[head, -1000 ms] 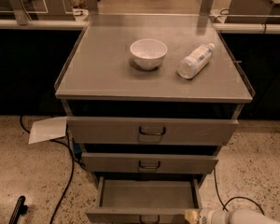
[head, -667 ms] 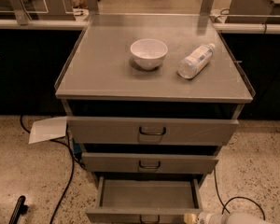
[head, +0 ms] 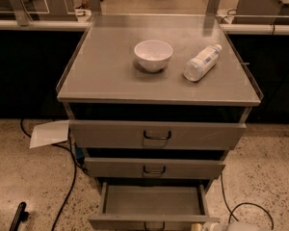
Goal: Close bottom drawer
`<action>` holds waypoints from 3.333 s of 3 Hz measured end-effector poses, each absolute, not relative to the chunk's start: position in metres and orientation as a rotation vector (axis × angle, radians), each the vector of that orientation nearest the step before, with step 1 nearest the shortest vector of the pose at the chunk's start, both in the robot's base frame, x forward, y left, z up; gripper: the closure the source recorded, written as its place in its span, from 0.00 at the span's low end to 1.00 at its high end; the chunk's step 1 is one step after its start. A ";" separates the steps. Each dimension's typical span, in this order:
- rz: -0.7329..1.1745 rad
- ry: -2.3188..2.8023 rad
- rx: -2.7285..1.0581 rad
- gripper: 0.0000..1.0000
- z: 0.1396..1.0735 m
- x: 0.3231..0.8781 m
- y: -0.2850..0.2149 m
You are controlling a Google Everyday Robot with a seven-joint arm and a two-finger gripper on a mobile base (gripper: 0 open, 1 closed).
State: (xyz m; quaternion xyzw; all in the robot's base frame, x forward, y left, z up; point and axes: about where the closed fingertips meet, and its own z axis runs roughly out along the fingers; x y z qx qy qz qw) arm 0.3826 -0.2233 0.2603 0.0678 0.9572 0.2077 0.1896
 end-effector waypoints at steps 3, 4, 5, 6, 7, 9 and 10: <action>0.591 2.707 0.226 1.00 0.221 0.399 -0.225; 0.607 2.696 0.226 1.00 0.212 0.411 -0.219; 0.617 2.679 0.265 1.00 0.202 0.424 -0.218; 0.617 2.679 0.266 1.00 0.201 0.424 -0.218; 0.608 2.675 0.285 1.00 0.196 0.428 -0.218; 0.579 2.628 0.281 1.00 0.189 0.480 -0.209; 0.580 2.628 0.284 1.00 0.188 0.480 -0.209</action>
Offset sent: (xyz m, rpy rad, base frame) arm 0.0043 -0.0102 -0.0274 -0.0142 0.0290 -0.0302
